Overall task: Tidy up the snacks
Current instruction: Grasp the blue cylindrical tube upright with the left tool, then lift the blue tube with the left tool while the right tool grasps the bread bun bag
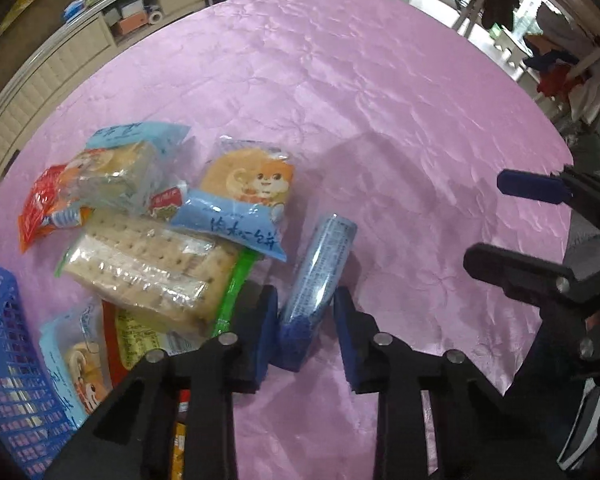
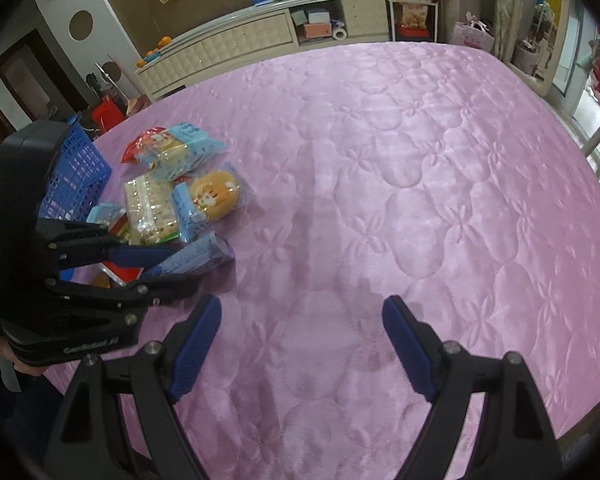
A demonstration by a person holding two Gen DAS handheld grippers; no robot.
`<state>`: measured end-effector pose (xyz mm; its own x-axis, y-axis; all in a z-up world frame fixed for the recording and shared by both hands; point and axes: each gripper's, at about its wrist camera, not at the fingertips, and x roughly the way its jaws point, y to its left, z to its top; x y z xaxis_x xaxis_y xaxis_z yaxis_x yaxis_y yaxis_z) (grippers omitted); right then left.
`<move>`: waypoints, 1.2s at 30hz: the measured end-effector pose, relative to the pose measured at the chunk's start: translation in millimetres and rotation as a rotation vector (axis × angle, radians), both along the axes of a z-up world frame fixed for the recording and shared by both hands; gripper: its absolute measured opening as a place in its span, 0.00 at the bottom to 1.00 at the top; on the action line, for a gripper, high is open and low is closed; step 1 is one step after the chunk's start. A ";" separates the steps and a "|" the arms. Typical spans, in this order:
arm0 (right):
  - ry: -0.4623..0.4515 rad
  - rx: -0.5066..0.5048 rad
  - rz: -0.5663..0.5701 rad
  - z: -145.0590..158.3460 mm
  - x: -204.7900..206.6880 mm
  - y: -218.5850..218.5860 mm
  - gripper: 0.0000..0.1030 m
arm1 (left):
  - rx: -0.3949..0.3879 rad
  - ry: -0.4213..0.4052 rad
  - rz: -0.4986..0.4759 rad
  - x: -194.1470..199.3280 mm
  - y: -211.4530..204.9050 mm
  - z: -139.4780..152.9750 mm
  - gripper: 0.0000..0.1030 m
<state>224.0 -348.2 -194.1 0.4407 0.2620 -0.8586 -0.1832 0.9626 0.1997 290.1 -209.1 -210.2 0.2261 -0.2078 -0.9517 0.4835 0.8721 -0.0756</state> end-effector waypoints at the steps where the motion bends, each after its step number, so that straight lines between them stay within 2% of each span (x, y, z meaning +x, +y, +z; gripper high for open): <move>1: -0.003 -0.002 0.005 1.0 -0.2 1.3 0.84 | -0.012 0.006 0.006 -1.5 2.6 -0.5 0.25; 6: -0.009 0.002 0.016 4.8 0.6 5.3 0.83 | -0.024 -0.007 0.030 -8.4 15.6 3.6 0.21; 11: -0.023 -0.020 0.041 14.0 4.1 11.5 0.84 | -0.110 -0.033 0.108 -23.2 45.4 23.5 0.19; 17: -0.034 -0.005 0.101 23.7 19.0 29.6 0.83 | -0.106 -0.124 0.139 -41.7 71.5 55.6 0.19; 23: -0.030 -0.014 0.192 22.6 37.5 59.2 0.83 | -0.106 -0.185 0.239 -42.2 104.1 72.9 0.18; 29: 0.000 -0.019 0.240 9.4 61.4 87.1 0.83 | -0.096 -0.215 0.291 -35.6 119.3 70.2 0.18; 33: 0.054 -0.070 0.255 -4.4 77.9 103.4 0.83 | -0.085 -0.246 0.304 -27.0 112.3 66.3 0.18; 36: 0.061 -0.083 0.270 -14.0 88.7 109.2 0.83 | -0.083 -0.252 0.296 -20.0 108.5 64.1 0.18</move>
